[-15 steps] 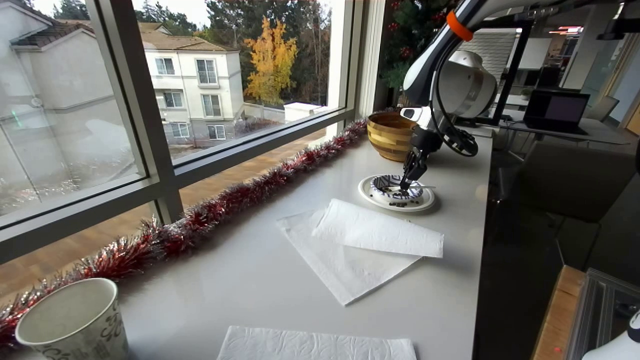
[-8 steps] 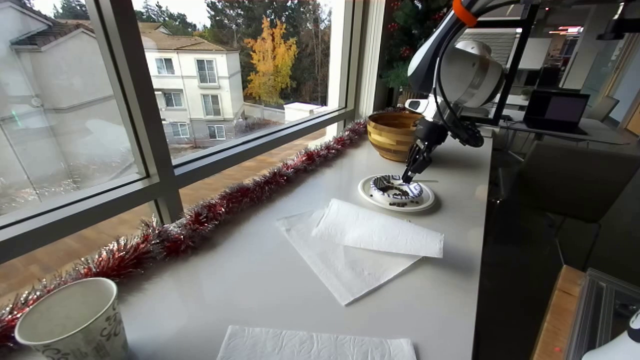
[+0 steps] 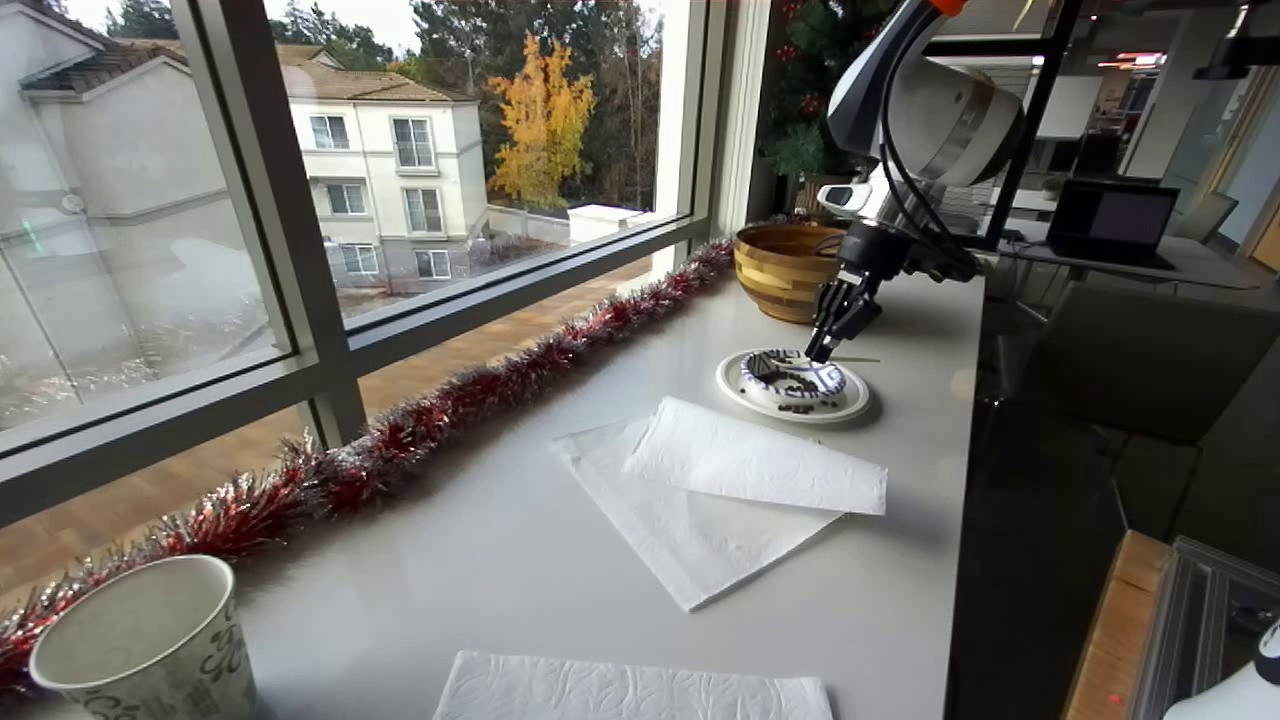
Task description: Transfer a spoonful of contents from the bowl into the cup
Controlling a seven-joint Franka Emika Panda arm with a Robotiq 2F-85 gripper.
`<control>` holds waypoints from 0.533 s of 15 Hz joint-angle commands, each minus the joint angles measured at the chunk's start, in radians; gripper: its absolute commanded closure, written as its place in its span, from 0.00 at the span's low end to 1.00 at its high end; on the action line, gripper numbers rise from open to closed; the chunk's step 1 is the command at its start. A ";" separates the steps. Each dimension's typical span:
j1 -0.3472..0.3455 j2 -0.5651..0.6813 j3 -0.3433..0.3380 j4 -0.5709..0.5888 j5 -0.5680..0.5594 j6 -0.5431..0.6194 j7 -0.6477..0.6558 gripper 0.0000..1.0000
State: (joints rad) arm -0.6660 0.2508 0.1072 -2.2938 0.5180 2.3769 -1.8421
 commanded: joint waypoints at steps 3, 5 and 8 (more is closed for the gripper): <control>0.114 -0.034 -0.123 -0.012 0.051 -0.069 -0.052 0.96; 0.160 -0.078 -0.150 -0.060 0.070 0.002 -0.034 0.96; 0.240 -0.160 -0.177 -0.145 0.087 0.127 -0.015 0.96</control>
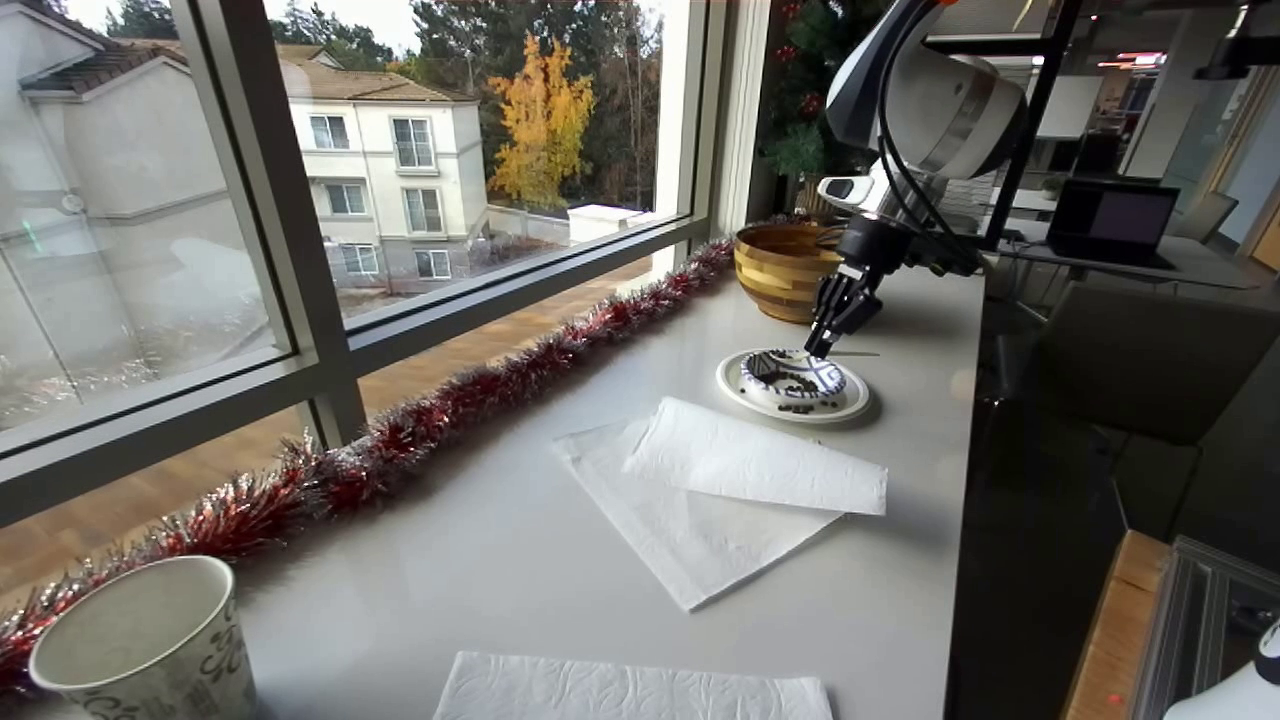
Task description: Transfer a spoonful of contents from the bowl into the cup
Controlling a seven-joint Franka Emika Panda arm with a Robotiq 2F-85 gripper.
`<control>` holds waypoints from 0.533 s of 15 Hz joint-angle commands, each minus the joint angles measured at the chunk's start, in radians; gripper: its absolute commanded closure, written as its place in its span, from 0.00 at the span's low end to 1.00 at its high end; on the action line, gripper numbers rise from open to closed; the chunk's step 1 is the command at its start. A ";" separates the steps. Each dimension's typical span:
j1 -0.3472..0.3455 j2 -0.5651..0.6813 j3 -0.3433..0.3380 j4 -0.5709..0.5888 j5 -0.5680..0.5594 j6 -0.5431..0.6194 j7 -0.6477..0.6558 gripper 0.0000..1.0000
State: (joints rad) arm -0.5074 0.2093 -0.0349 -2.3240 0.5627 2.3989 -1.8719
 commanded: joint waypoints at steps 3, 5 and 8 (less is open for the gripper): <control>0.166 -0.213 -0.043 -0.204 0.010 0.202 0.082 0.96; 0.233 -0.278 -0.038 -0.269 -0.042 0.275 0.168 0.96; 0.332 -0.357 -0.012 -0.346 -0.130 0.367 0.323 0.96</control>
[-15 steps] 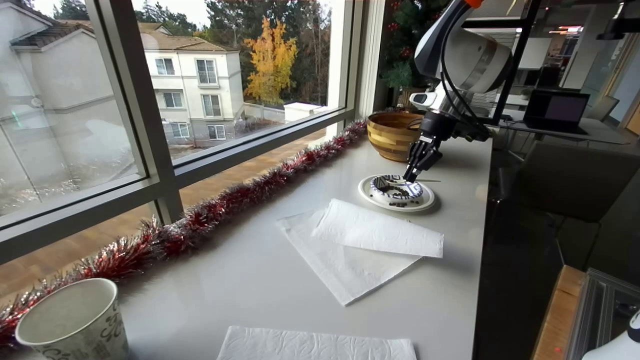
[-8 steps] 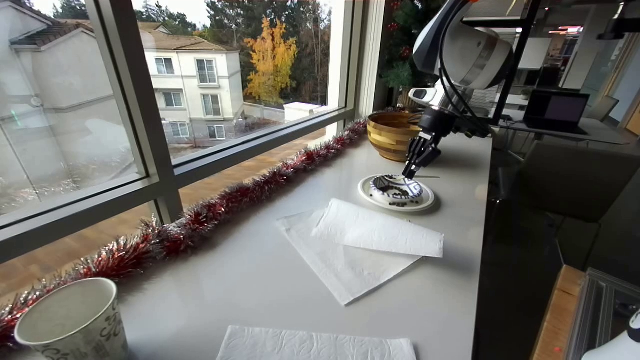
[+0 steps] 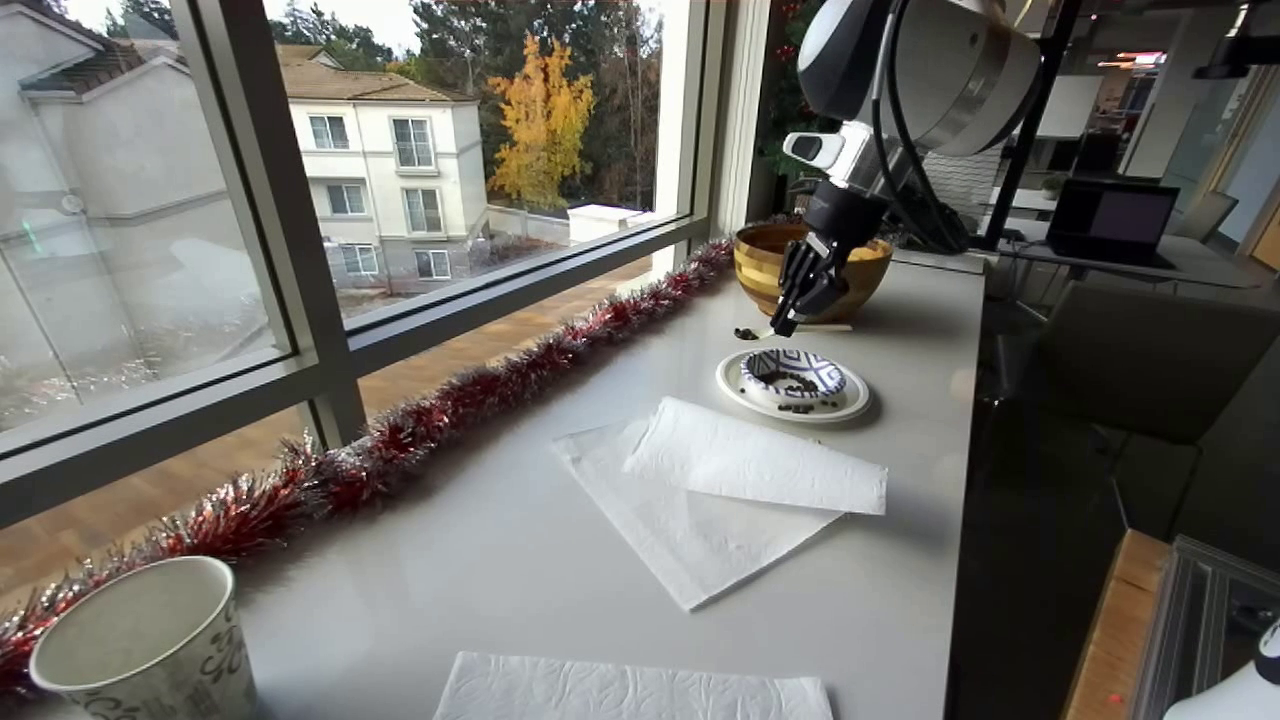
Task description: Transfer a spoonful of contents from the bowl into the cup
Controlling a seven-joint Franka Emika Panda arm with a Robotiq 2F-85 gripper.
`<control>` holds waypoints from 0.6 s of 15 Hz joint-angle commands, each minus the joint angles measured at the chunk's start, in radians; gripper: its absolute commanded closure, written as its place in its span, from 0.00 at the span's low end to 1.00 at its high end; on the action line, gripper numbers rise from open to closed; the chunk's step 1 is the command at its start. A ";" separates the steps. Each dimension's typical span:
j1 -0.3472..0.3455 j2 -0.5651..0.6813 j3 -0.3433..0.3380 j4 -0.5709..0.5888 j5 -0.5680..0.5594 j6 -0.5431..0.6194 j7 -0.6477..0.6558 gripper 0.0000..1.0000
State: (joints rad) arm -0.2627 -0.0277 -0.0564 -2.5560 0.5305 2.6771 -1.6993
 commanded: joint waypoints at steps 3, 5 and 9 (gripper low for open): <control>0.173 -0.182 0.055 -0.162 -0.257 0.121 0.358 0.96; 0.225 -0.217 0.098 -0.171 -0.363 0.120 0.487 0.96; 0.385 -0.252 0.123 -0.119 -0.395 0.048 0.548 0.96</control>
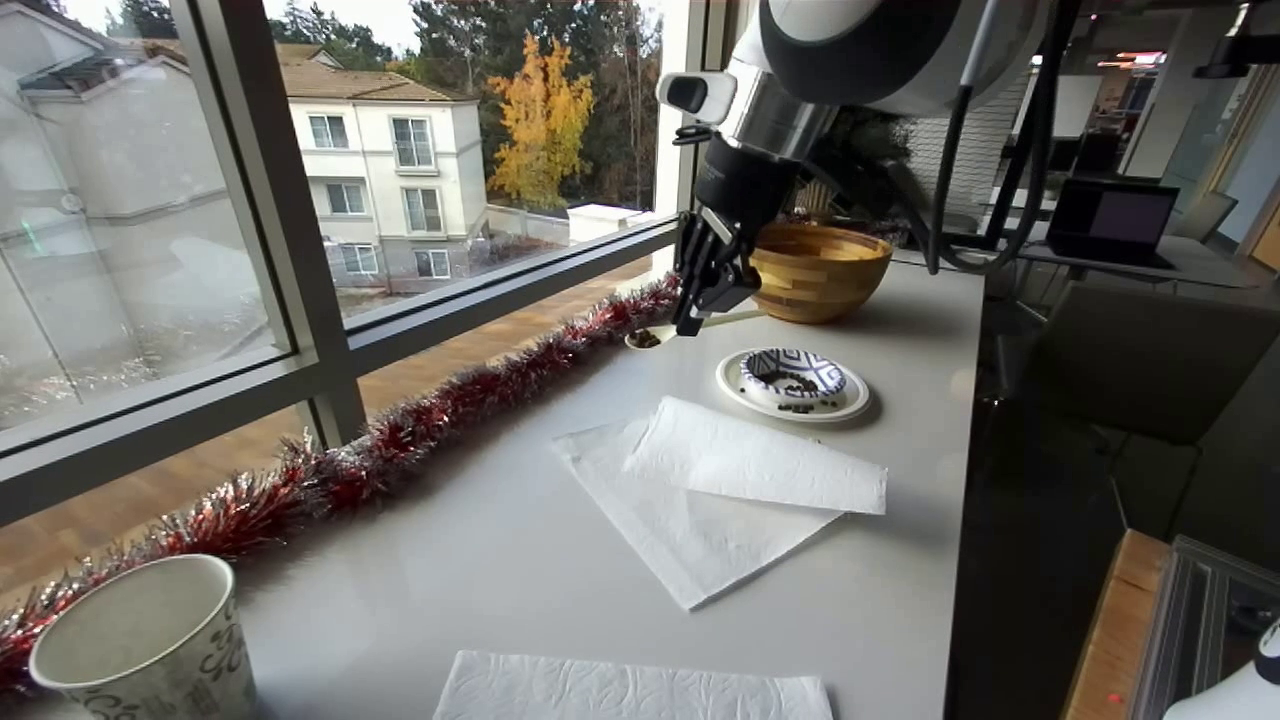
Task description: Transfer a spoonful of contents from the bowl into the cup
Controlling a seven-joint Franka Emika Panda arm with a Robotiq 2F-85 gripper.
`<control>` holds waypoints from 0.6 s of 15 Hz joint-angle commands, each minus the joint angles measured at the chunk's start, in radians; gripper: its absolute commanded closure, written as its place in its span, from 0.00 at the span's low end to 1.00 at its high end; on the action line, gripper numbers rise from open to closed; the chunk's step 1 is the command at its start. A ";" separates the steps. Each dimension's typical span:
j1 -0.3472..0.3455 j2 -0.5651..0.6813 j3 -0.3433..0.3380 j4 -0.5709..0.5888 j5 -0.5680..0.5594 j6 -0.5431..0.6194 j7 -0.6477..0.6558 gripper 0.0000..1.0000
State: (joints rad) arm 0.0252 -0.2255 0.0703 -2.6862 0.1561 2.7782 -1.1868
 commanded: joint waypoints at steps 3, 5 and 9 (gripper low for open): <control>0.118 -0.019 -0.042 0.005 -0.027 -0.007 0.048 0.85; 0.113 -0.014 -0.059 0.004 -0.025 -0.008 0.045 0.85; 0.111 -0.012 -0.068 0.004 -0.025 -0.008 0.044 0.85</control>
State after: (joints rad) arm 0.1055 -0.2375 0.0357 -2.6822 0.1529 2.7706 -1.1597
